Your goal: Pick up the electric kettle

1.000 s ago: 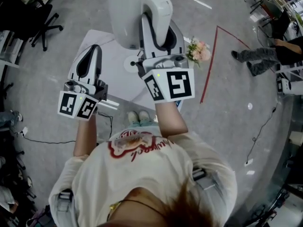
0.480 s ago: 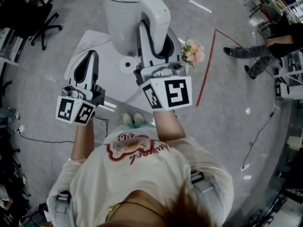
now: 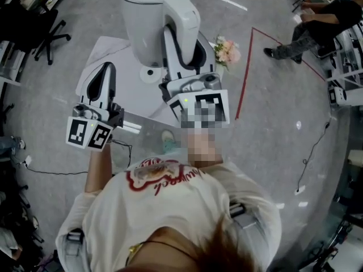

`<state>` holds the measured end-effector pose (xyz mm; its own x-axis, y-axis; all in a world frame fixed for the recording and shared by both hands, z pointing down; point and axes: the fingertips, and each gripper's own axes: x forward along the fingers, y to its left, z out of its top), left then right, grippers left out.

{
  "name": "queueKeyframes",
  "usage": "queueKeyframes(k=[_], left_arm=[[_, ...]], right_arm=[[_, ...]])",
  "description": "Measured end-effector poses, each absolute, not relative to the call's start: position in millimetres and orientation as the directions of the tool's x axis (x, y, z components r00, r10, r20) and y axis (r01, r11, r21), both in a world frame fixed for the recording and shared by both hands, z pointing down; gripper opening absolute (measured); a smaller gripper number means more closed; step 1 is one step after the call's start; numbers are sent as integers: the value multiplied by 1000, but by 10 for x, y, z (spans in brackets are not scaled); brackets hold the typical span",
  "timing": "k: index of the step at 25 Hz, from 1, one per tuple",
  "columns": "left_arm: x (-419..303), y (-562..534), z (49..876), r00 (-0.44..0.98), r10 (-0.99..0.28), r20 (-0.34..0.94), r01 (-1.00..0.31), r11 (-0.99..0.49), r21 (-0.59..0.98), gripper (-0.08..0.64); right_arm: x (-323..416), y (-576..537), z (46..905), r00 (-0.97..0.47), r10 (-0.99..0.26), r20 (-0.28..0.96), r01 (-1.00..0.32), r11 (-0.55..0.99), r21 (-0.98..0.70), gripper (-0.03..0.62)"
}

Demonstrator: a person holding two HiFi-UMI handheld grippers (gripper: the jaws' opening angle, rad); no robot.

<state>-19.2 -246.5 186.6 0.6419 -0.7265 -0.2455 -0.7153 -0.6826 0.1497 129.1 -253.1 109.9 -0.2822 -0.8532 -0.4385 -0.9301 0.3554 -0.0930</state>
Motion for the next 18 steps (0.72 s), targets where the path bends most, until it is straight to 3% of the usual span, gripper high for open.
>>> queueKeyframes(k=[18], left_arm=[[-1383,-622,2055,769,-601,-217,-582,-799,149,13]], right_arm=[[209,-416,1255,-113,-885,-451,-973,190,-129,103]])
